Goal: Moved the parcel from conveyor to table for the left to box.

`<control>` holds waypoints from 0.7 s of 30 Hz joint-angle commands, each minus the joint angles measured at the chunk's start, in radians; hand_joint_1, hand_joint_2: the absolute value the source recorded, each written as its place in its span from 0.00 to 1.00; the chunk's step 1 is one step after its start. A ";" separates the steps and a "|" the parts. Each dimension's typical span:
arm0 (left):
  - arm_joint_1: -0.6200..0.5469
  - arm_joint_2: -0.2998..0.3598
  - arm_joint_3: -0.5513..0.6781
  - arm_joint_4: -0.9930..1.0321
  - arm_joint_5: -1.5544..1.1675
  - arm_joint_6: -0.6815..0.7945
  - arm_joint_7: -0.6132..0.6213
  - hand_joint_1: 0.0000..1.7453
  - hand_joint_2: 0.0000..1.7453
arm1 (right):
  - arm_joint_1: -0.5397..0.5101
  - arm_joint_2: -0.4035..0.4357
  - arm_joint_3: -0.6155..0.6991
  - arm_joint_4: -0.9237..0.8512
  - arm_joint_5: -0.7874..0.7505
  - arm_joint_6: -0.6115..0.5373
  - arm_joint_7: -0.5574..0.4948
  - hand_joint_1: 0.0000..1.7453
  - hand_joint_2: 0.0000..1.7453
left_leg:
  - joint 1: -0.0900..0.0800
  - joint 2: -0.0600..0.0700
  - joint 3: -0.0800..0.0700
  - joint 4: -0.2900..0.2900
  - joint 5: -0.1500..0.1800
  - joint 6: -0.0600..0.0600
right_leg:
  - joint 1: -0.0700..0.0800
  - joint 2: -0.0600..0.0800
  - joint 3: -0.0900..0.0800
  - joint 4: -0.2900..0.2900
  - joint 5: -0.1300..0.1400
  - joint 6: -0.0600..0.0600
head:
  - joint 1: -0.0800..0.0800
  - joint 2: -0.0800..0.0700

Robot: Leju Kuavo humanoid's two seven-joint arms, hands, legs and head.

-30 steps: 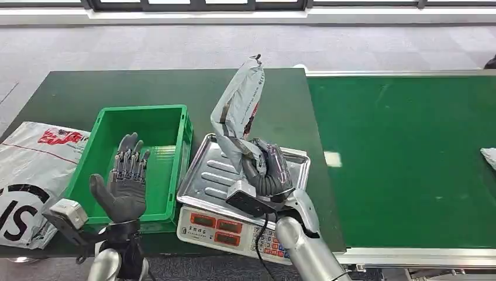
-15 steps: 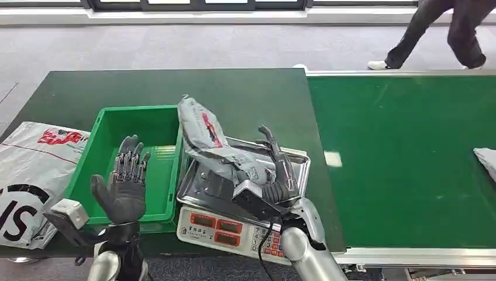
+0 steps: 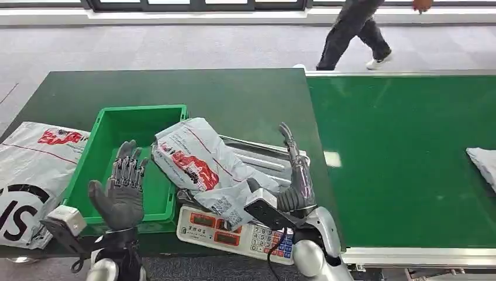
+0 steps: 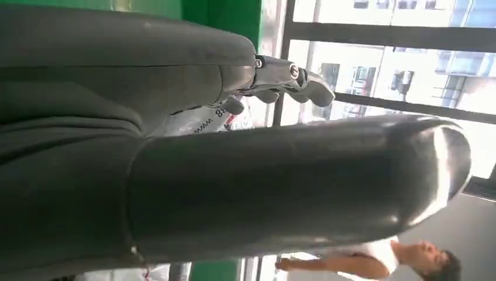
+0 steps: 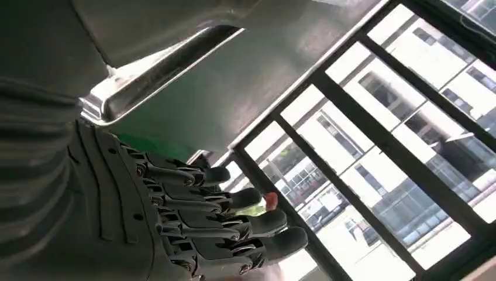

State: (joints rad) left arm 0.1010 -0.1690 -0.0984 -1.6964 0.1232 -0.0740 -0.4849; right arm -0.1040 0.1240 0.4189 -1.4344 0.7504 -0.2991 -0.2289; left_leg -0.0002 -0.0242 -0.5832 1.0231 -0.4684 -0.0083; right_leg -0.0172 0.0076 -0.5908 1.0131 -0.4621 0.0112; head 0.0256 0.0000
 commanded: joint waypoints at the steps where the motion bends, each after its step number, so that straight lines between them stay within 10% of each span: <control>1: 0.053 0.026 -0.010 -0.041 -0.016 0.018 0.009 0.00 0.00 | 0.072 -0.075 -0.029 -0.231 -0.007 -0.072 -0.003 0.00 1.00 | 0.001 0.001 0.001 -0.001 0.000 0.000 | 0.001 -0.002 0.002 -0.002 0.000 -0.001 | 0.000 0.000; 21: -0.304 0.192 -0.324 0.408 -1.037 0.406 0.239 0.00 0.00 | 0.086 -0.126 0.062 -0.313 -0.180 -0.340 -0.297 0.00 1.00 | 0.000 0.000 0.002 -0.004 0.003 0.000 | 0.001 -0.004 0.003 -0.005 0.002 -0.002 | 0.000 0.000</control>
State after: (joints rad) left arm -0.0141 -0.0842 -0.2374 -1.5982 -0.8414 0.3102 -0.2708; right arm 0.0454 0.0534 0.4296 -1.8044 0.6255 -0.6413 -0.5154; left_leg -0.0004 -0.0233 -0.5823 1.0231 -0.4688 -0.0073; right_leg -0.0174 0.0071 -0.5897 1.0129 -0.4621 0.0109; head 0.0256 0.0000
